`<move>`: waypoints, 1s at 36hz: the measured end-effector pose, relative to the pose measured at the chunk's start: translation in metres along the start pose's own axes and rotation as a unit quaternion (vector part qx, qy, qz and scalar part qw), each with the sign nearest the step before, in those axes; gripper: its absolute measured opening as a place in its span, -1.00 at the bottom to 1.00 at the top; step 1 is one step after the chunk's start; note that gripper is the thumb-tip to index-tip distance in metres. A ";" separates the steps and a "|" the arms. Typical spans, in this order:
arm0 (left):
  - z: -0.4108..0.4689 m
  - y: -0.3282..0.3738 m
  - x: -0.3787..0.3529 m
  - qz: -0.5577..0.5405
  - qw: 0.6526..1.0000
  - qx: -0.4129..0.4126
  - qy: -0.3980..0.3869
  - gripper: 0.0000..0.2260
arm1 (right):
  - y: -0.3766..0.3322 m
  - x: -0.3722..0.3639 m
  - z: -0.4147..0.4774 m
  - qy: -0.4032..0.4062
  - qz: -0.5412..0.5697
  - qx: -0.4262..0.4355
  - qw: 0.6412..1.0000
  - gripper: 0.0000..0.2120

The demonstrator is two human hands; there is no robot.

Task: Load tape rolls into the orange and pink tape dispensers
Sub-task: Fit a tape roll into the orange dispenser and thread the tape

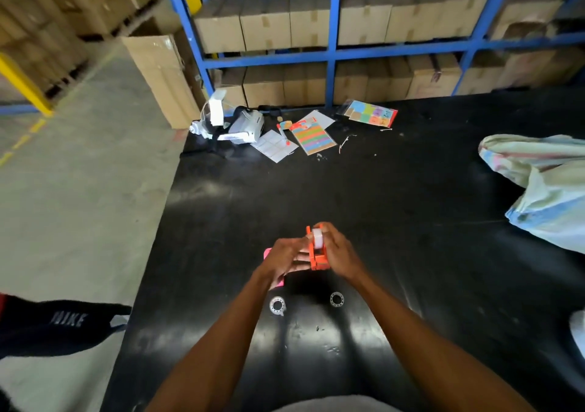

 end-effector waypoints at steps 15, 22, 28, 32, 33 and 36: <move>-0.029 0.005 0.008 -0.034 0.999 -0.014 0.036 -0.53 | -0.024 -0.010 -0.015 0.002 -0.024 0.010 1.000 -0.69; -0.034 0.008 0.012 -0.019 1.000 0.002 0.019 -0.56 | -0.032 -0.013 -0.018 -0.002 -0.025 0.003 1.000 -0.69; -0.037 0.008 0.006 -0.007 0.999 0.012 0.032 -0.55 | -0.034 -0.015 -0.023 0.010 -0.023 -0.016 1.000 -0.66; -0.041 0.010 0.006 -0.012 0.999 0.016 0.038 -0.56 | -0.034 -0.015 -0.026 0.015 -0.023 -0.016 0.999 -0.67; -0.041 0.012 0.006 -0.015 0.999 0.012 0.038 -0.56 | -0.036 -0.015 -0.026 0.015 -0.023 -0.017 0.999 -0.66; -0.041 0.014 0.004 -0.047 0.998 -0.004 0.043 -0.54 | -0.047 -0.014 -0.021 0.016 -0.023 -0.020 0.999 -0.67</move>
Point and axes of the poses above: each hand's wrist, its own z-axis towards the middle knuckle, its own x-axis out of the back of the hand, y = z × x, the point moved 5 cm from there along z, towards the middle knuckle, and after that the axes turned 4 degrees about z, right-handed, at the moved point
